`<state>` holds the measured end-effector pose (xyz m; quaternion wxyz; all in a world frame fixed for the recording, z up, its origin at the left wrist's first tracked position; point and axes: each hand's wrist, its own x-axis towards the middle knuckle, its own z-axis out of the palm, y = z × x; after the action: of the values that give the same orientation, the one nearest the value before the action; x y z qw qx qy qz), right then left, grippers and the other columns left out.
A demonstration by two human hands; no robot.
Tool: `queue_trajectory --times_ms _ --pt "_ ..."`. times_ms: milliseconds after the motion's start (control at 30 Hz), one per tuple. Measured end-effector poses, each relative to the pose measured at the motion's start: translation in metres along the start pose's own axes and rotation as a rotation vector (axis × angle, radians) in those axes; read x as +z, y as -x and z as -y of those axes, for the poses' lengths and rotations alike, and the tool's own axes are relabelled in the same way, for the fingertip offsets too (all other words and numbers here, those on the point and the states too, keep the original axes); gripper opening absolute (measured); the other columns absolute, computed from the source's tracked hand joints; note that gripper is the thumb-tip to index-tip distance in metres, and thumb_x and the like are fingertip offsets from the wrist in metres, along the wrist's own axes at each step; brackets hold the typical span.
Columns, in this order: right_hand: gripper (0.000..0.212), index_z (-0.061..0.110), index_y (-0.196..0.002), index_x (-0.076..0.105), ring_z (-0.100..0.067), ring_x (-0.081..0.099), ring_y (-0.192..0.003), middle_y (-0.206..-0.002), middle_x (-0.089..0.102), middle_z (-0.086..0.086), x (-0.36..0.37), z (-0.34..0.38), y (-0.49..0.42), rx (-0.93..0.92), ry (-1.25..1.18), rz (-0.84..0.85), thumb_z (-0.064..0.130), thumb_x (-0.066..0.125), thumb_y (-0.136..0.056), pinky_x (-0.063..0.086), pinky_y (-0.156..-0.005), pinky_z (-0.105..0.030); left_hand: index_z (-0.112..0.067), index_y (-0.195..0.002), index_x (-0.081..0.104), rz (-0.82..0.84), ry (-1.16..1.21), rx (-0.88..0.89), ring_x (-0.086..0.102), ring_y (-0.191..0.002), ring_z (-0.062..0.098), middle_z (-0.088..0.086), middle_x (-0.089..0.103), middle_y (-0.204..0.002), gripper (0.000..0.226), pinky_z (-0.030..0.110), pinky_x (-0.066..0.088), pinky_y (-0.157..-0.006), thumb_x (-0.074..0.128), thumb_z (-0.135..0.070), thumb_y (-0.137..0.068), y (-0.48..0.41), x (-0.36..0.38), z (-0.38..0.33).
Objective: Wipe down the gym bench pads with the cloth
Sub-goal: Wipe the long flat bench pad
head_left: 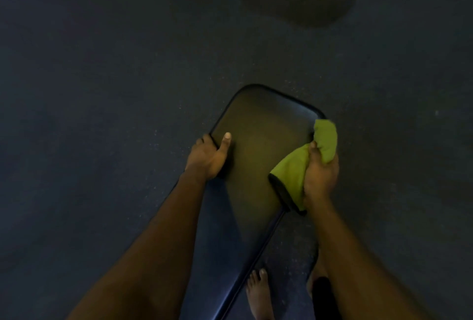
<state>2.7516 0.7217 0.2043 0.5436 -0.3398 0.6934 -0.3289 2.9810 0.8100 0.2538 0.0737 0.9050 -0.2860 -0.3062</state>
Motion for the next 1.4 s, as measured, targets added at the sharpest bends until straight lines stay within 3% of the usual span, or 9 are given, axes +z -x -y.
queue_trajectory --times_ms 67,200,333,433,700,867,1133,1333,1400 --pt "0.055 0.021 -0.145 0.055 -0.023 0.057 -0.128 -0.141 0.061 -0.004 -0.009 -0.032 0.039 0.063 -0.019 0.026 0.043 0.067 -0.096 0.04 -0.106 -0.031 -0.006 -0.149 0.03 0.012 -0.016 0.024 0.044 -0.131 0.037 0.021 0.042 -0.146 0.099 0.052 0.037 -0.109 0.023 -0.082 -0.086 0.0 0.002 0.004" --pt "0.062 0.031 -0.154 0.041 -0.025 0.05 -0.136 -0.152 0.051 -0.001 -0.022 -0.069 0.095 0.103 0.055 0.119 0.048 0.061 -0.098 0.037 -0.116 -0.042 -0.011 -0.156 0.016 0.032 -0.051 0.087 0.037 -0.138 0.037 0.02 0.033 -0.155 0.097 0.05 0.031 -0.111 0.019 -0.08 -0.088 -0.001 -0.003 0.016" --pt "0.07 0.029 -0.16 0.029 -0.031 0.047 -0.14 -0.156 0.047 -0.008 -0.004 -0.02 0.03 -0.059 0.182 0.002 0.048 0.058 -0.099 0.035 -0.112 -0.037 -0.014 -0.158 0.008 -0.008 -0.076 0.194 0.034 -0.141 0.035 0.018 0.031 -0.156 0.09 0.047 0.029 -0.113 0.022 -0.073 -0.092 0.009 0.003 0.032" --pt "0.077 0.03 -0.161 0.024 -0.035 0.046 -0.14 -0.155 0.047 -0.012 0.002 0.021 -0.022 -0.112 0.208 0.028 0.056 0.057 -0.097 0.036 -0.114 -0.04 -0.016 -0.158 0.005 -0.043 -0.053 0.251 0.033 -0.141 0.035 0.017 0.031 -0.155 0.089 0.047 0.03 -0.113 0.025 -0.073 -0.093 0.013 0.01 0.042" --pt "0.08 0.044 -0.16 0.017 -0.044 0.055 -0.129 -0.149 0.053 -0.016 -0.005 -0.053 0.088 -0.079 0.27 -0.011 0.054 0.062 -0.095 0.042 -0.108 -0.046 -0.02 -0.159 0.007 -0.099 0.011 0.324 0.03 -0.141 0.031 0.013 0.03 -0.154 0.078 0.047 0.029 -0.114 0.023 -0.065 -0.097 0.025 0.013 0.065" --pt "0.079 0.045 -0.16 0.013 -0.034 0.05 -0.137 -0.157 0.046 -0.007 -0.027 -0.103 0.168 -0.076 0.205 0.116 0.051 0.061 -0.096 0.04 -0.114 -0.047 -0.014 -0.158 0.015 -0.163 0.034 0.313 0.029 -0.141 0.033 0.016 0.031 -0.154 0.072 0.048 0.028 -0.115 0.023 -0.057 -0.101 0.045 0.019 0.075" --pt "0.084 0.032 -0.163 0.008 -0.042 0.051 -0.133 -0.152 0.048 -0.018 -0.006 -0.05 0.085 -0.146 0.326 0.027 0.057 0.054 -0.098 0.042 -0.106 -0.049 -0.013 -0.155 0.024 -0.25 0.029 0.174 0.035 -0.138 0.035 0.019 0.038 -0.151 0.064 0.05 0.03 -0.113 0.024 -0.05 -0.104 0.079 0.024 0.112" --pt "0.084 0.031 -0.163 0.016 -0.035 0.049 -0.136 -0.156 0.045 -0.012 -0.027 -0.142 0.243 -0.088 0.259 0.111 0.051 0.061 -0.095 0.037 -0.108 -0.037 -0.014 -0.155 0.025 -0.229 0.04 0.081 0.032 -0.142 0.033 0.016 0.035 -0.155 0.064 0.053 0.026 -0.116 0.021 -0.052 -0.104 0.119 0.023 0.156" --pt "0.09 0.028 -0.163 0.015 -0.031 0.043 -0.142 -0.16 0.039 -0.01 -0.04 -0.168 0.296 -0.072 0.281 0.18 0.062 0.054 -0.089 0.032 -0.115 -0.036 -0.015 -0.156 0.024 -0.215 0.034 0.063 0.031 -0.142 0.032 0.014 0.034 -0.156 0.063 0.053 0.026 -0.116 0.021 -0.052 -0.104 0.133 0.024 0.169"
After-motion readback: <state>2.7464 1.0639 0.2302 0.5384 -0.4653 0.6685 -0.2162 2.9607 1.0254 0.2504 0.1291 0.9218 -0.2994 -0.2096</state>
